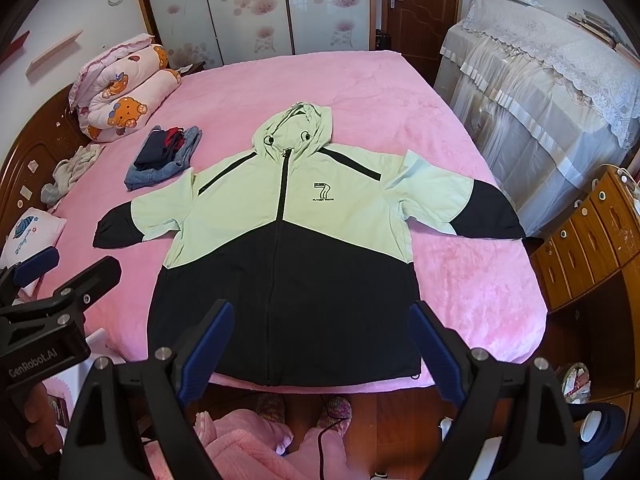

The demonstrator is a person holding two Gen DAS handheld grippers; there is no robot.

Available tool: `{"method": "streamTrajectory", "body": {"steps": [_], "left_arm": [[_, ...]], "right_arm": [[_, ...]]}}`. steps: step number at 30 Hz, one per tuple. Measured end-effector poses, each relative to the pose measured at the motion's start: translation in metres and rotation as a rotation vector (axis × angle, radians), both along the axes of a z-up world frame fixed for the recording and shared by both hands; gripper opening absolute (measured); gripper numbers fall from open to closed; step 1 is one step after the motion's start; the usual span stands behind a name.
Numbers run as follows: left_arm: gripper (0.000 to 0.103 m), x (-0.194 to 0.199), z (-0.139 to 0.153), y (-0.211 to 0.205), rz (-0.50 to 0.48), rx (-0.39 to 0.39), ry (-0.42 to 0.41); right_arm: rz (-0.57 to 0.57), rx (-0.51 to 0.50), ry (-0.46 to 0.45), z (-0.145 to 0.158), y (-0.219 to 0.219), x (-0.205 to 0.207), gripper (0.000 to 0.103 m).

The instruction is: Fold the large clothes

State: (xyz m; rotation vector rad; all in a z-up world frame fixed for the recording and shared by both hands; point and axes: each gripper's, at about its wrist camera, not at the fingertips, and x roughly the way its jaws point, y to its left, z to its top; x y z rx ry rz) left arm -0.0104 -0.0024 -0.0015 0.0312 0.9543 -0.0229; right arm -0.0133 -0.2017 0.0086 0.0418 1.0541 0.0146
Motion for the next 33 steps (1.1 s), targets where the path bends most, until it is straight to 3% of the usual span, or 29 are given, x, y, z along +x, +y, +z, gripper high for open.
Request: {"method": "streamTrajectory", "body": {"steps": [17, 33], "left_arm": [[0.103, -0.010, -0.003, -0.003, 0.019, -0.001, 0.008], [0.103, -0.009, -0.018, -0.015, 0.107, -0.023, 0.070]], "right_arm": [[0.016, 0.001, 0.003, -0.002, 0.000, -0.015, 0.089], [0.108, 0.023, 0.016, -0.004, -0.017, 0.005, 0.089]]}}
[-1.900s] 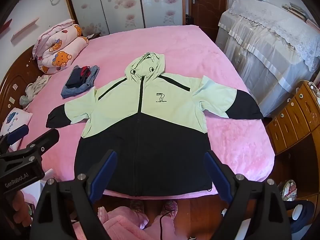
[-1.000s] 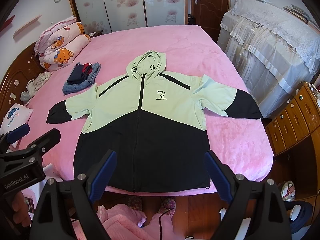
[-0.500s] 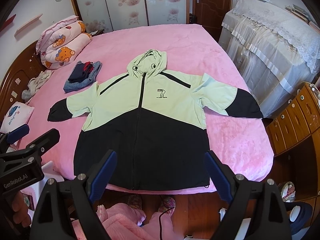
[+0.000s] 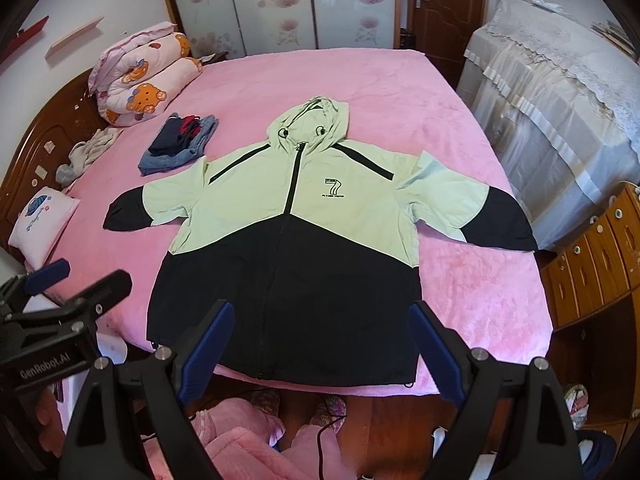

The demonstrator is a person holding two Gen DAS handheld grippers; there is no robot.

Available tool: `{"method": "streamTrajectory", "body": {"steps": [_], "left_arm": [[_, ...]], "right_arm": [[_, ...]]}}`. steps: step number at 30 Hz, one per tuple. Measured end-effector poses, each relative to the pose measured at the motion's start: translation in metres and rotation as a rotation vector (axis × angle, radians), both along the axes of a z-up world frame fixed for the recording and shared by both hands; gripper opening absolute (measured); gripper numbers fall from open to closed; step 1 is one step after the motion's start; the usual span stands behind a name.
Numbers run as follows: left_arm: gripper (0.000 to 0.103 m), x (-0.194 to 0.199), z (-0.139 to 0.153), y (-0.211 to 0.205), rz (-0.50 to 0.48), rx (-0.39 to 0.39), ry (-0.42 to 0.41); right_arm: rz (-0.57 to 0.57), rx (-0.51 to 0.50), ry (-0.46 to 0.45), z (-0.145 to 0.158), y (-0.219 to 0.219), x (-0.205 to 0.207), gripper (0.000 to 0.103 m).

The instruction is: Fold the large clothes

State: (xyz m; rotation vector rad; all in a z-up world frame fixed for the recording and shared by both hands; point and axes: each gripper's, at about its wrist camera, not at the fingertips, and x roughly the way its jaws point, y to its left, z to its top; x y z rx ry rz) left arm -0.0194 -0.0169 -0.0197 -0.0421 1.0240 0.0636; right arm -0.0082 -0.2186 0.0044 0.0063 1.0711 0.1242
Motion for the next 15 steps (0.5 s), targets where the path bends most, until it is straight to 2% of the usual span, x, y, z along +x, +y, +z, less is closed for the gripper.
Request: {"method": "streamTrajectory", "body": {"steps": [6, 8, 15], "left_arm": [[0.103, -0.002, -0.018, 0.014, 0.104, -0.009, 0.079], [0.103, -0.001, -0.023, 0.025, 0.151, -0.021, 0.104], [0.103, -0.003, -0.071, 0.096, 0.386, -0.107, 0.240]], "right_arm": [[0.036, 0.044, 0.050, -0.015, 0.000, 0.016, 0.089], [0.062, 0.065, 0.096, -0.026, 0.005, 0.025, 0.089], [0.118, 0.059, 0.239, -0.066, 0.031, 0.047, 0.089]]}}
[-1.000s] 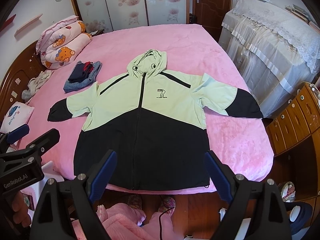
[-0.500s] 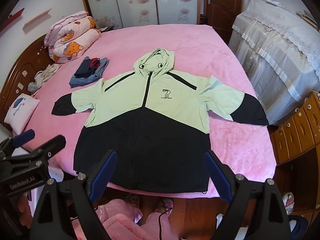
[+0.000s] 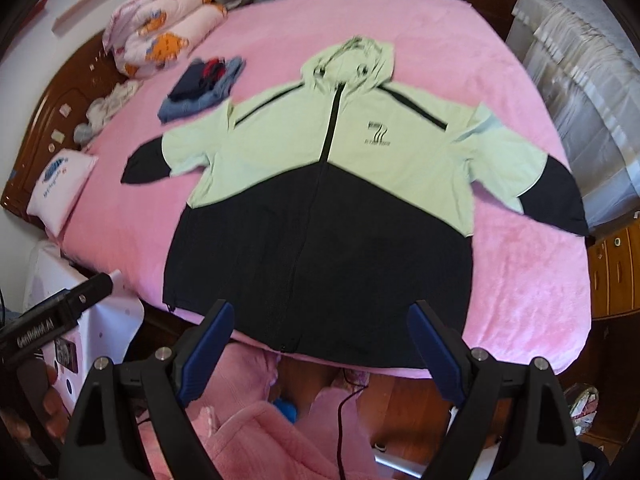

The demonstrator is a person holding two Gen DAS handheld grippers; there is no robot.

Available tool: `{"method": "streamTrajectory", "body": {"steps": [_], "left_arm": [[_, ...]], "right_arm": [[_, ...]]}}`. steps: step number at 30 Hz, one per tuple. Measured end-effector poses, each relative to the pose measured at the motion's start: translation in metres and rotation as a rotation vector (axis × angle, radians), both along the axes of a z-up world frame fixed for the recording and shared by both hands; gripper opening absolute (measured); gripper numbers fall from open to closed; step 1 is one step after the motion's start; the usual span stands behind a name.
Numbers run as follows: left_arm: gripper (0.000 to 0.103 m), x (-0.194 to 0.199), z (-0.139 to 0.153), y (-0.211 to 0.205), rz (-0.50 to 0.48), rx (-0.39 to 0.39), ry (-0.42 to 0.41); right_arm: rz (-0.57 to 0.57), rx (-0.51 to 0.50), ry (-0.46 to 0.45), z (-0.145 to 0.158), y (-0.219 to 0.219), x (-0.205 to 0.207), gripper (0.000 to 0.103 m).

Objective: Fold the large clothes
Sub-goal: 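Reach the left tool to the black sleeve cuff and grasp it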

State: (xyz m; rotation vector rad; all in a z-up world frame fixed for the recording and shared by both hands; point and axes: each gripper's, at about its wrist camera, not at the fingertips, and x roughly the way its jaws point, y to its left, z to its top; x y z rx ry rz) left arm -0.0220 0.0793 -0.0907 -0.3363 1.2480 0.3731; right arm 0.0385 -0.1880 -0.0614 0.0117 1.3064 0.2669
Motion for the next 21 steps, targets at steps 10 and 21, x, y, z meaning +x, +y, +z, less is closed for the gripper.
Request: {"method": "streamTrajectory", "body": {"steps": [10, 21], "left_arm": [[0.103, 0.057, -0.079, 0.131, 0.117, -0.081, 0.054], [0.103, 0.172, -0.181, 0.344, 0.405, -0.270, -0.007]], "right_arm": [[0.137, -0.086, -0.068, -0.056, 0.099, 0.034, 0.089], [0.251, -0.194, -0.123, -0.131, 0.273, 0.117, 0.089]]}}
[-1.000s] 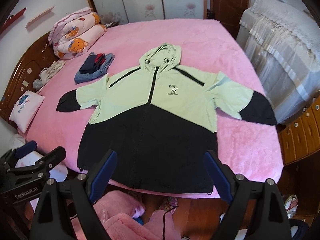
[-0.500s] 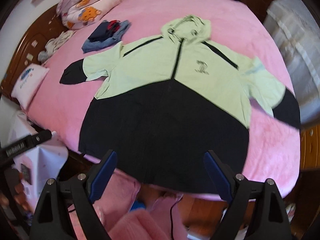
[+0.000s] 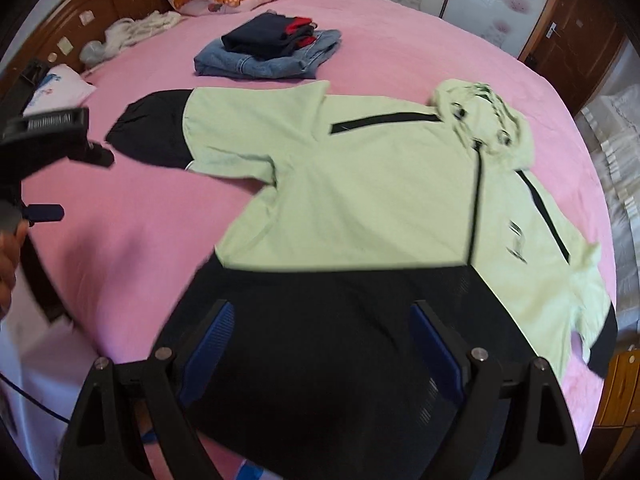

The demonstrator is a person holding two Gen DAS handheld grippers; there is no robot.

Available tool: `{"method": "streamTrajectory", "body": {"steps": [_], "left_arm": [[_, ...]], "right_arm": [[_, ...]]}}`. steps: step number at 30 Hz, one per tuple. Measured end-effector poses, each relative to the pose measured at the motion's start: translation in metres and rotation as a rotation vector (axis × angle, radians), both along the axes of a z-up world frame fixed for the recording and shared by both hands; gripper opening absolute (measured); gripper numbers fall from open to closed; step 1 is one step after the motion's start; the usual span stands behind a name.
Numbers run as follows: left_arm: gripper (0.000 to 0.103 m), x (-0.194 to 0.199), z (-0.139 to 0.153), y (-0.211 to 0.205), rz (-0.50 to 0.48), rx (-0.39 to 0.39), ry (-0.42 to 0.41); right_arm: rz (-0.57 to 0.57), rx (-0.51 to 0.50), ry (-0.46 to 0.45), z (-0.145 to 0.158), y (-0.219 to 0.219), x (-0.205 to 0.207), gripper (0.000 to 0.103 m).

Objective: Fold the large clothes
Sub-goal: 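Reach the left tool to the black sleeve cuff and grasp it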

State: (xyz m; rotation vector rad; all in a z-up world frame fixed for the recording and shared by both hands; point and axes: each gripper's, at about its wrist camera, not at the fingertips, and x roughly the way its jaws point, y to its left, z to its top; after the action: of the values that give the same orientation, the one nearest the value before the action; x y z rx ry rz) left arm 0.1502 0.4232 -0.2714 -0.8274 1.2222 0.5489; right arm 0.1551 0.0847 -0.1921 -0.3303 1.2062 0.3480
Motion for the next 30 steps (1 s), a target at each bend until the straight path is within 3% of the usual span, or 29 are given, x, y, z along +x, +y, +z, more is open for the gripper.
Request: {"method": "streamTrajectory", "body": {"steps": [4, 11, 18, 20, 22, 27, 30], "left_arm": [[0.103, 0.030, -0.041, 0.070, 0.107, -0.004, -0.033], [0.102, 0.060, -0.104, 0.151, 0.226, 0.003, -0.106], [0.100, 0.074, -0.121, 0.188, 0.330, 0.062, -0.222], [0.086, 0.082, -0.121, 0.194, 0.326, 0.078, -0.253], [0.061, 0.092, -0.122, 0.199, 0.310, 0.089, -0.263], [0.022, 0.108, -0.118, 0.205, 0.316, 0.118, -0.269], [0.017, 0.105, -0.100, 0.194, 0.307, 0.148, -0.307]], "right_arm": [[0.005, -0.049, 0.010, -0.024, 0.043, 0.021, 0.089], [0.042, -0.062, 0.086, -0.064, 0.096, 0.032, 0.089], [0.047, -0.056, 0.144, -0.083, 0.109, 0.030, 0.089], [0.043, -0.056, 0.149, -0.086, 0.108, 0.030, 0.089], [0.033, -0.055, 0.148, -0.088, 0.108, 0.032, 0.089], [0.000, -0.042, 0.145, -0.088, 0.097, 0.037, 0.089], [-0.009, -0.032, 0.142, -0.087, 0.088, 0.041, 0.089]]}}
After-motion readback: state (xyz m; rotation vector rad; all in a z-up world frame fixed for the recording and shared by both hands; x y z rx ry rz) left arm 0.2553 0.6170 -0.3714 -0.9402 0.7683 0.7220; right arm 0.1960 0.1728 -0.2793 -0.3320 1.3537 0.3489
